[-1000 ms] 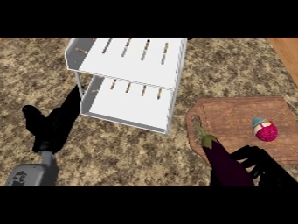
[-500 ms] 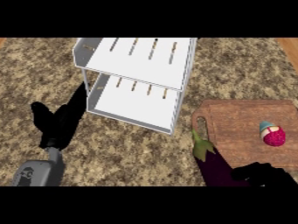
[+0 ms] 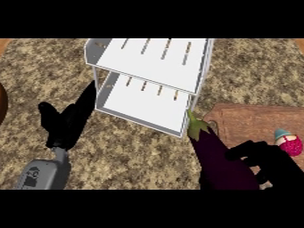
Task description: Pick the eggplant from the cutting board and place it in the tiered basket
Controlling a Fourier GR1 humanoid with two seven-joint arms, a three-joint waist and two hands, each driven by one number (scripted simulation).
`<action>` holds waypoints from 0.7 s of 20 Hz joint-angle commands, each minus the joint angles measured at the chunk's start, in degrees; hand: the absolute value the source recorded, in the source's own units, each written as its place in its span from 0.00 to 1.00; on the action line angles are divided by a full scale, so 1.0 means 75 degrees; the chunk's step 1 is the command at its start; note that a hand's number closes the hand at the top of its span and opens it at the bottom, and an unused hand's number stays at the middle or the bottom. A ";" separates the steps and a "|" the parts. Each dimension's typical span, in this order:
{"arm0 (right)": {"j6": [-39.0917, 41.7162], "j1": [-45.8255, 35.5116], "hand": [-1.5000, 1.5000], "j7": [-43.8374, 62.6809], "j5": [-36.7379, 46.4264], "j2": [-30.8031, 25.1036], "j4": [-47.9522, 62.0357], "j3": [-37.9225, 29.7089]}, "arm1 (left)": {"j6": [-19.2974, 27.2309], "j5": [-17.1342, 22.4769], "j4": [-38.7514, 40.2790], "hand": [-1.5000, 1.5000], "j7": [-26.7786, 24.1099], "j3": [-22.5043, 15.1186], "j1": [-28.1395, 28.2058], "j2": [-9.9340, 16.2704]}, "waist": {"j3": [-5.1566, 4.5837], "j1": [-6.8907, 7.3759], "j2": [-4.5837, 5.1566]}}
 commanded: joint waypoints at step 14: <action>-0.0759 -0.5277 1.00 0.1632 -0.2757 0.0053 0.4758 -0.3358 | -0.0075 -0.0044 0.0185 0.50 0.0220 -0.0297 -0.0471 -0.0297 | 0.0046 0.0446 0.0070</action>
